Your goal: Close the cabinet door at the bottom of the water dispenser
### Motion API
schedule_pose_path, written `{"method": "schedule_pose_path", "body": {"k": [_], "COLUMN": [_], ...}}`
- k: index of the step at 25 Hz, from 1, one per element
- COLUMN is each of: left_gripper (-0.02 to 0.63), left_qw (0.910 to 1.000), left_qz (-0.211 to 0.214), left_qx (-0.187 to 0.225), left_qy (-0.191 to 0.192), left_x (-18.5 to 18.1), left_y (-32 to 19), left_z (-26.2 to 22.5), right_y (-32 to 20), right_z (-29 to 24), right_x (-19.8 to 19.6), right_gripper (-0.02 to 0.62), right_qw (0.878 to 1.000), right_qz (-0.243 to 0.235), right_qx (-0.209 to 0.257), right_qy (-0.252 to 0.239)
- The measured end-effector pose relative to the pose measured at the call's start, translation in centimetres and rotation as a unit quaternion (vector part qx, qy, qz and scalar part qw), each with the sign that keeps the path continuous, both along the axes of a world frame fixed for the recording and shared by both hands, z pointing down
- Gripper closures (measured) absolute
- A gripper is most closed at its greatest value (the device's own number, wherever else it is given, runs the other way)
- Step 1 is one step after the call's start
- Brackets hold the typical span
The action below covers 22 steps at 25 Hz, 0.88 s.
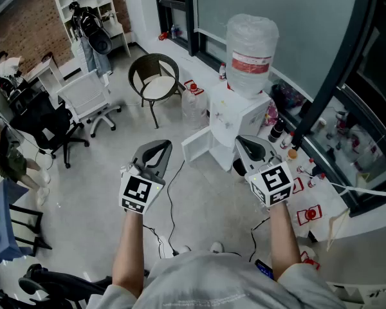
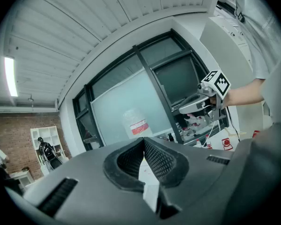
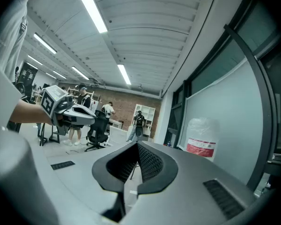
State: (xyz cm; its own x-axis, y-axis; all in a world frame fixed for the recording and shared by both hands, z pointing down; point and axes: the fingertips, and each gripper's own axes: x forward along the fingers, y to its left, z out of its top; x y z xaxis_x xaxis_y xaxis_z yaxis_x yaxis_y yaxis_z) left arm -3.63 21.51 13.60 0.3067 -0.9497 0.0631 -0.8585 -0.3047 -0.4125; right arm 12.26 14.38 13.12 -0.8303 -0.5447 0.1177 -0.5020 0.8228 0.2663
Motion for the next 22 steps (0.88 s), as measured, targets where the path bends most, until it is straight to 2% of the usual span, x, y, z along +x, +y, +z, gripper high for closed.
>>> {"method": "schedule_pose_path", "body": {"k": [9,15,22], "left_gripper": [0.588,0.588,0.588], "left_qw": [0.9995,0.9987,0.9990], "left_qz": [-0.027,-0.042,-0.037], "left_qx": [-0.017,-0.027,-0.026], "left_qy": [-0.008,-0.004,0.004], "left_x": [0.7,1.1,-0.8], "left_y": [-2.4,-4.4,-8.7], "left_z": [1.2,2.3,3.4], "right_y": [-3.1,-5.4,-9.9], "right_z": [1.4,1.7,2.0], "right_x": [2.3,3.2,2.3], "right_gripper": [0.569,0.571,0.571], "right_qw": [1.000,0.999,0.999], "right_qz": [-0.001,-0.031,-0.013], "right_qx": [0.011,-0.036,-0.034], "right_qy": [-0.002,-0.025,-0.023]}}
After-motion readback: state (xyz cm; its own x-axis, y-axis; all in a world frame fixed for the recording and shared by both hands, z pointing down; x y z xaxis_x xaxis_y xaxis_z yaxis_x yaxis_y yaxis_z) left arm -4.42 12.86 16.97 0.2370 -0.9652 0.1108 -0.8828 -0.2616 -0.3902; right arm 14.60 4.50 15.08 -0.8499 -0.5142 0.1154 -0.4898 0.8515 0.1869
